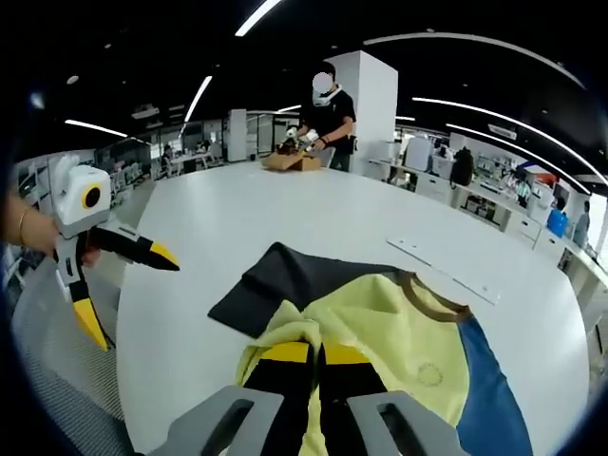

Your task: Fold the garment on the visible template until the final outline fits inside the template.

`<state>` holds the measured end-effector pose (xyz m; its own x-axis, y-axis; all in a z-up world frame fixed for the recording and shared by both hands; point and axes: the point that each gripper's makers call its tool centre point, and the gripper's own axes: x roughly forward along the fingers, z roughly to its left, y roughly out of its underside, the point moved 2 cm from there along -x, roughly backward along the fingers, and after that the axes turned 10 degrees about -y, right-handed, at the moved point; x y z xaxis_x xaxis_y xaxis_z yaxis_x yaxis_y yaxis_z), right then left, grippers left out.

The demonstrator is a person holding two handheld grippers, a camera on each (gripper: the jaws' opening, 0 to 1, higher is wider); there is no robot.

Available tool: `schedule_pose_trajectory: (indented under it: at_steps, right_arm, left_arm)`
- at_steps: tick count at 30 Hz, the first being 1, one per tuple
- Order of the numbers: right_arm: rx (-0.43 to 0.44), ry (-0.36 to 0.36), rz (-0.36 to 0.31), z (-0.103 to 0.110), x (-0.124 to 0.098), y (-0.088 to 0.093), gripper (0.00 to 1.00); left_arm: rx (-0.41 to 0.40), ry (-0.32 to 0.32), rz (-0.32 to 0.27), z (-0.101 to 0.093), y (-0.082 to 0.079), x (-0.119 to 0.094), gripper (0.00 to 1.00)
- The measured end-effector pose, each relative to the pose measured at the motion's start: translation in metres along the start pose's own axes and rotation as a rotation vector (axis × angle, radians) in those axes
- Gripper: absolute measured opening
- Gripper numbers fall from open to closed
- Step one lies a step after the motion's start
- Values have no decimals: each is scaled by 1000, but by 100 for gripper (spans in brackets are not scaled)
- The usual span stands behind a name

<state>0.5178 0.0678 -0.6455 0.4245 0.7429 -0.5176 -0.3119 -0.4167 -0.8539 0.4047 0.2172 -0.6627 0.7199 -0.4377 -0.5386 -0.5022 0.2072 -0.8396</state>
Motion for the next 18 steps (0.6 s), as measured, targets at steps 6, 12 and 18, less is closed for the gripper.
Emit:
schedule_pose_trajectory:
  at_steps: [6, 12, 18]
  right_arm:
    - [53, 40, 3, -23, 1, 4, 0]
    - [108, 70, 24, -44, 7, 15, 0]
    - [144, 93, 70, -62, 17, 30, 0]
  left_arm:
    - [-6, 1, 1, 0, 0, 1, 85]
    - [-11, 1, 2, 0, 0, 2, 84]
    - [-13, 2, 7, 1, 1, 3, 83]
